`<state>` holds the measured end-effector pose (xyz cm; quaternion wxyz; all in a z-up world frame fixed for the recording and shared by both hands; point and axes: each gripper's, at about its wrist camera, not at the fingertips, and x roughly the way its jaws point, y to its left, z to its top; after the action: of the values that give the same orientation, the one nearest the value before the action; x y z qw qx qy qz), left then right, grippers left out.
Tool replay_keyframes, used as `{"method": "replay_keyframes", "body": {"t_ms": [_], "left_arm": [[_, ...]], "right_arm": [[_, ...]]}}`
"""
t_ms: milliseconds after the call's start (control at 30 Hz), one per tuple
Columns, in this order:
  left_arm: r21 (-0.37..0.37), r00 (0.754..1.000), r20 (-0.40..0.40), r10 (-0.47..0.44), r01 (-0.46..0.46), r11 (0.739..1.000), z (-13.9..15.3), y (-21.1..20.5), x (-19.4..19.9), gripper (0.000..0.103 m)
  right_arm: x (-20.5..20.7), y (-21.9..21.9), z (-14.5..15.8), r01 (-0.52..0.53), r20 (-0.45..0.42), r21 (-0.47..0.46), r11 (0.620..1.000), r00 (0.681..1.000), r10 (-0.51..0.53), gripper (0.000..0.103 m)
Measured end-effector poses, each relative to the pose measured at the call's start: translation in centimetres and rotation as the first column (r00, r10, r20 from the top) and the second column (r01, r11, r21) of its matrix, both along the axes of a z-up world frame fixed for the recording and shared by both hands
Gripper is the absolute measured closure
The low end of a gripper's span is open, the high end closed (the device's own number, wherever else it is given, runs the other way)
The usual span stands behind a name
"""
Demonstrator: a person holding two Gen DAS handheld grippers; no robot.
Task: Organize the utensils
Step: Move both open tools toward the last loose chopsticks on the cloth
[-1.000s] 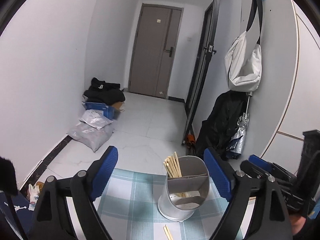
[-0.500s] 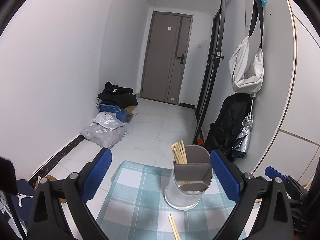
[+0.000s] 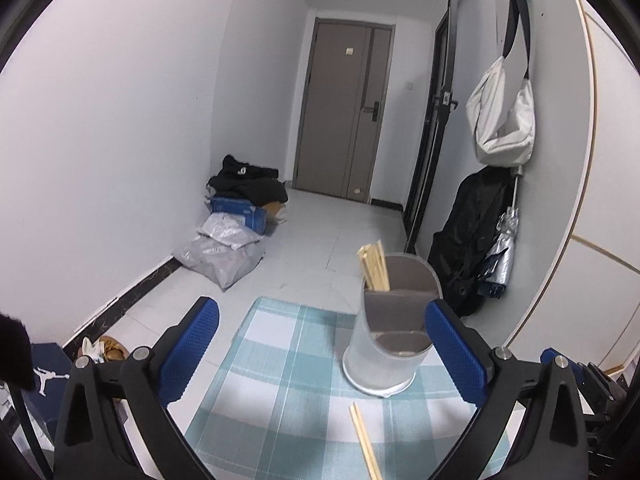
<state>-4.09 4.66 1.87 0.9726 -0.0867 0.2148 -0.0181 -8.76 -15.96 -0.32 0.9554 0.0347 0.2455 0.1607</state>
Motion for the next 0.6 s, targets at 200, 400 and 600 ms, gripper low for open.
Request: {"method": "replay_keyframes", "body": {"t_ms": [200, 400, 600], "left_arm": [[-0.006, 0.998, -0.064, -0.003, 0.002, 1.000, -2.4, 0.1, 0.9, 0.002], [0.026, 0.992, -0.124, -0.012, 0.016, 1.000, -3.9, 0.1, 1.7, 0.002], [-0.022, 0.989, -0.150, 0.021, -0.025, 0.999, -4.0, 1.5, 2.0, 0.002]], "right_arm": [[1.0, 0.1, -2.4, 0.028, -0.096, -0.066, 0.997, 0.995, -0.034, 0.021], [2.5, 0.5, -5.2, 0.019, -0.203, -0.098, 0.995, 0.978, -0.039, 0.021], [4.4, 1.6, -7.7, -0.012, -0.305, -0.117, 0.993, 0.952, -0.024, 0.021]]}}
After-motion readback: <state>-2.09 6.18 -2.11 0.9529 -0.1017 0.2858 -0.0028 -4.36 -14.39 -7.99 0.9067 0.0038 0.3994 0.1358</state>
